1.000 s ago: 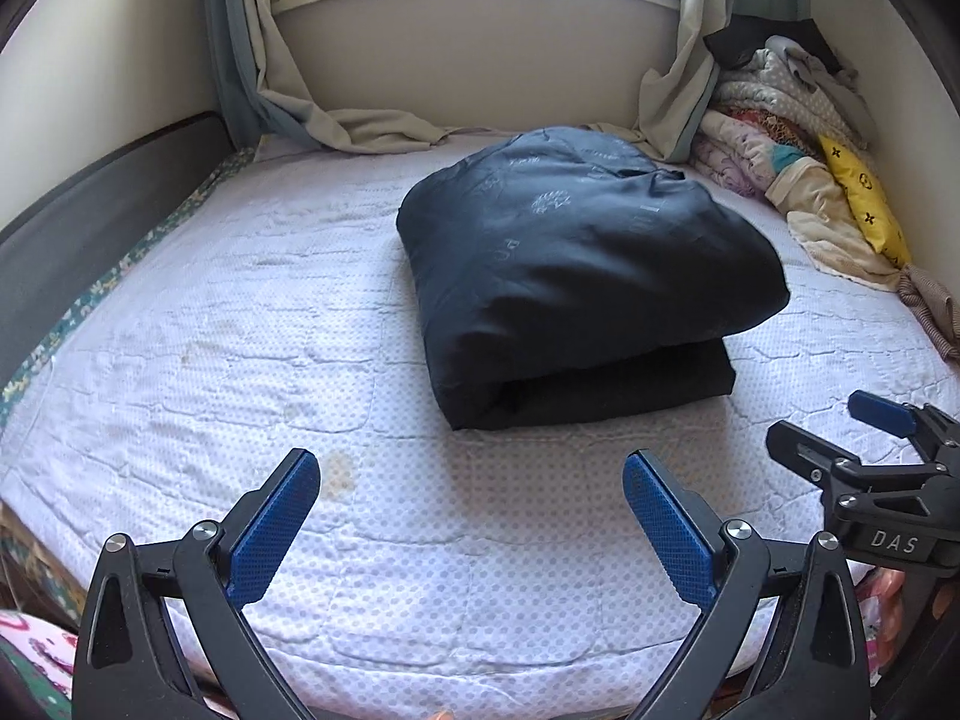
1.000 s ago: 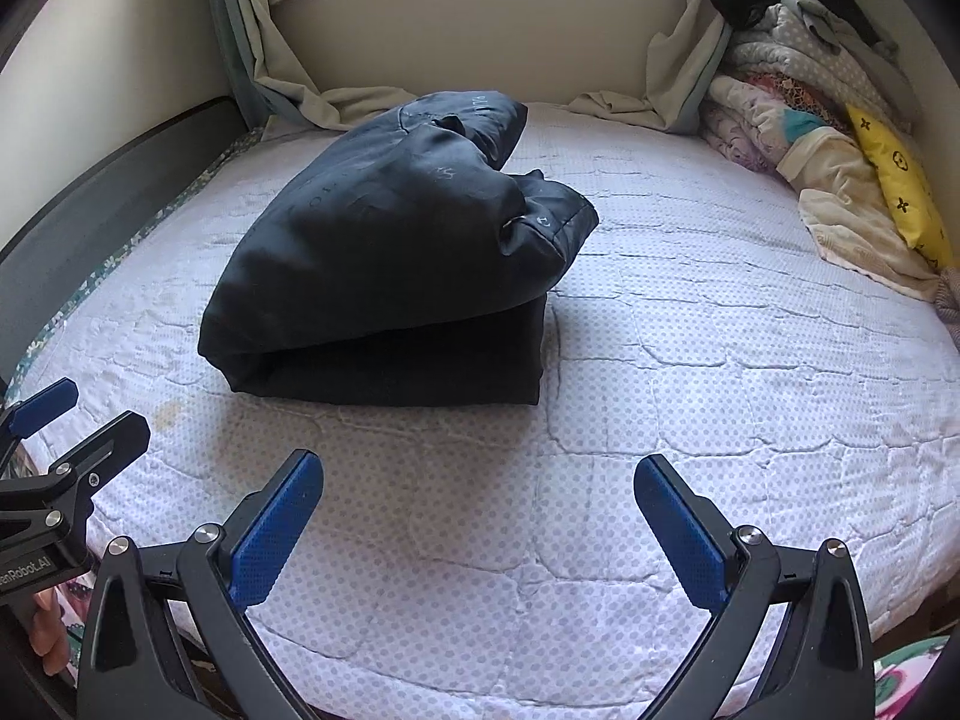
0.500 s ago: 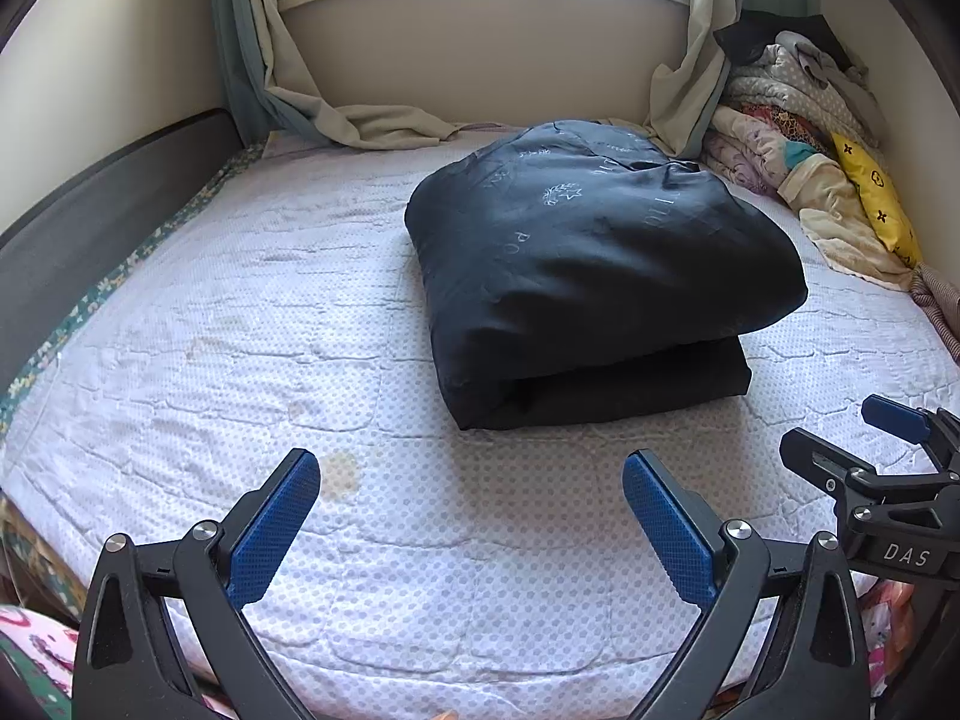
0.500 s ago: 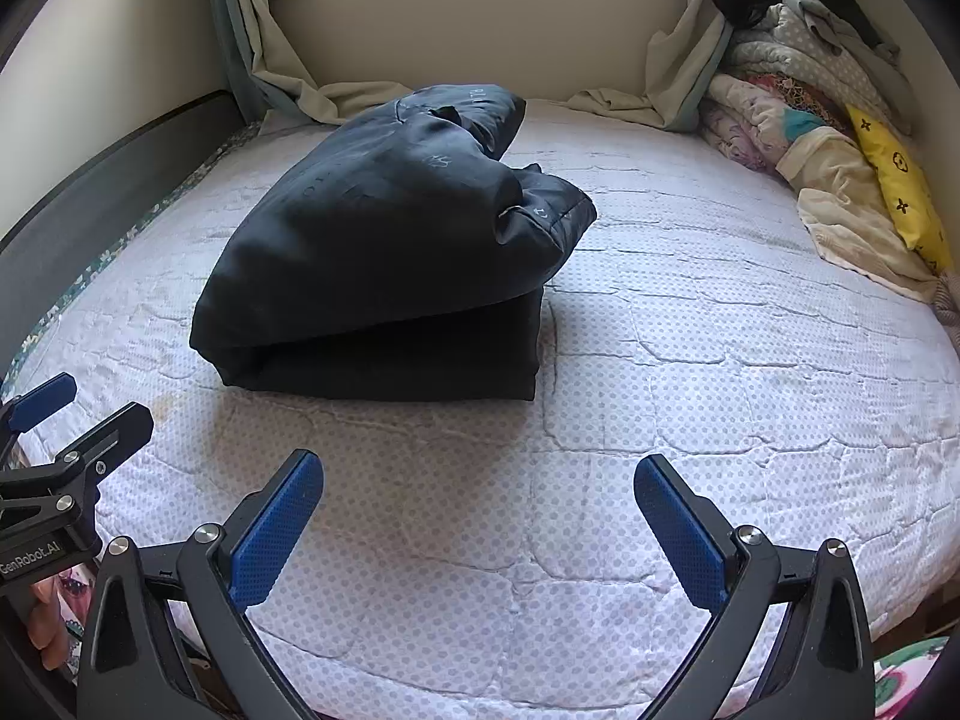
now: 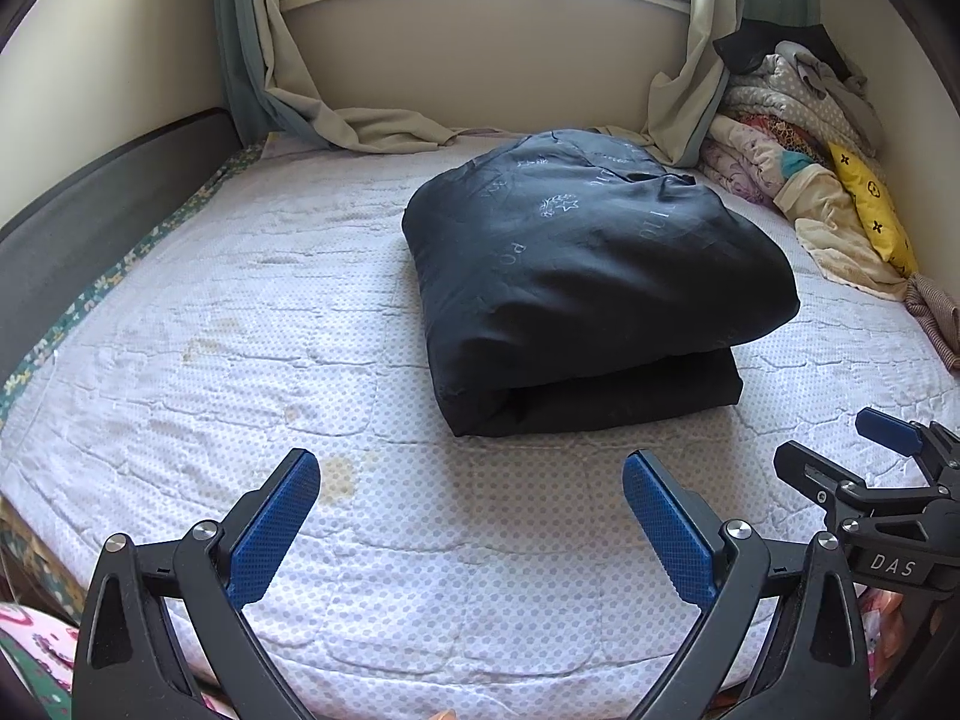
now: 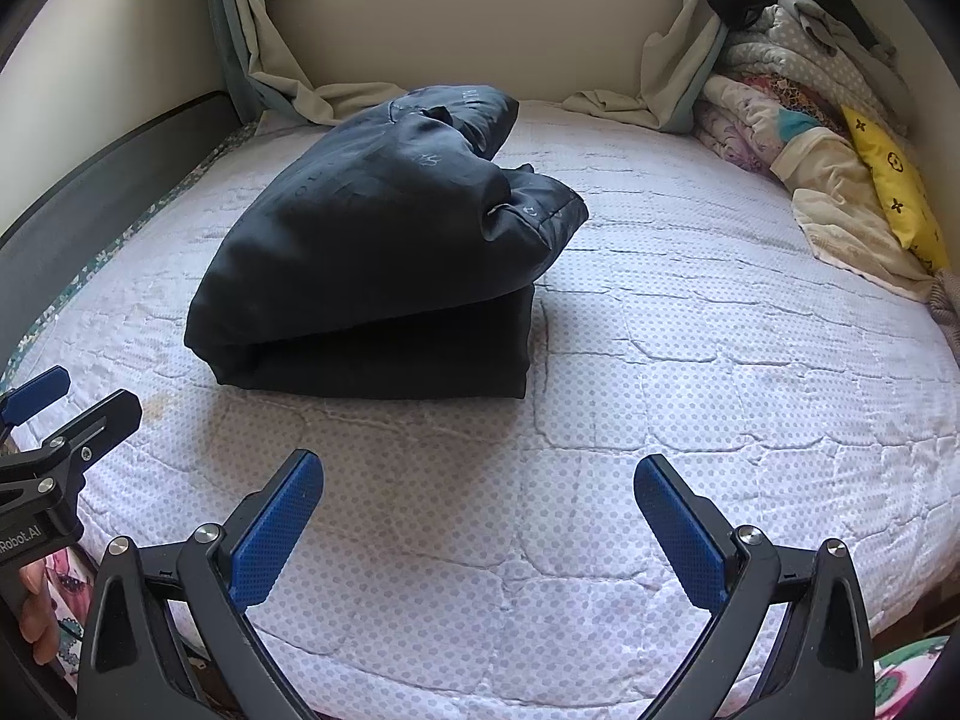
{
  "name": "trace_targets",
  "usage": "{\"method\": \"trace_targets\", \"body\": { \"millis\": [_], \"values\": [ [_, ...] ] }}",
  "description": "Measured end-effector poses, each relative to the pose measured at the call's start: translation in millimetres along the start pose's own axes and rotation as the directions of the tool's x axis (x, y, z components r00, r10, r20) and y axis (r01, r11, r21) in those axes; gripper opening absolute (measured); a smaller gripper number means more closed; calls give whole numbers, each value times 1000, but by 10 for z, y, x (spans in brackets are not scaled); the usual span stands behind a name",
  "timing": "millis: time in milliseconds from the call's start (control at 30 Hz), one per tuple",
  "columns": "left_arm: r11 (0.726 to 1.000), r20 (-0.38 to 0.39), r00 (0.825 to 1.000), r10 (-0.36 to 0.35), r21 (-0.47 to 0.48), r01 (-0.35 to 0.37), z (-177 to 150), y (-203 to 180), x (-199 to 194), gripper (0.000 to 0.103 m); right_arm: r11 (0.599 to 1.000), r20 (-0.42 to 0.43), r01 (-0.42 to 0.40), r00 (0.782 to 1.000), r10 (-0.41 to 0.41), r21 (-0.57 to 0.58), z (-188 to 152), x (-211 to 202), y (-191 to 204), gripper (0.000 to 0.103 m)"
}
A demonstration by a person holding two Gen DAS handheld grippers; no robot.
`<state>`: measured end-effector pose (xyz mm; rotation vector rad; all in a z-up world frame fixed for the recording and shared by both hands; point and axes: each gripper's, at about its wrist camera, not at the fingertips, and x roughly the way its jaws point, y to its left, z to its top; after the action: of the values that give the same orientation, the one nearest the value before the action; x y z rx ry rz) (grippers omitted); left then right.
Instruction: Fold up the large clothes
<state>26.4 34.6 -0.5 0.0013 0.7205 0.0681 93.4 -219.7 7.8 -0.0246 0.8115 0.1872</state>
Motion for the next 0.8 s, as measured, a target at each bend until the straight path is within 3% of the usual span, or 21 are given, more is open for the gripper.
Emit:
{"method": "trace_targets", "body": {
  "millis": [367, 800],
  "values": [
    [998, 38, 999, 39, 46, -41, 1, -77, -63, 102, 1000, 4, 6, 1000, -6, -6, -14, -28, 14, 103],
    [999, 20, 1000, 23, 34, -24, -7, -80, -44, 102, 1000, -2, -3, 1000, 3, -14, -19, -14, 10, 103]
  ]
}}
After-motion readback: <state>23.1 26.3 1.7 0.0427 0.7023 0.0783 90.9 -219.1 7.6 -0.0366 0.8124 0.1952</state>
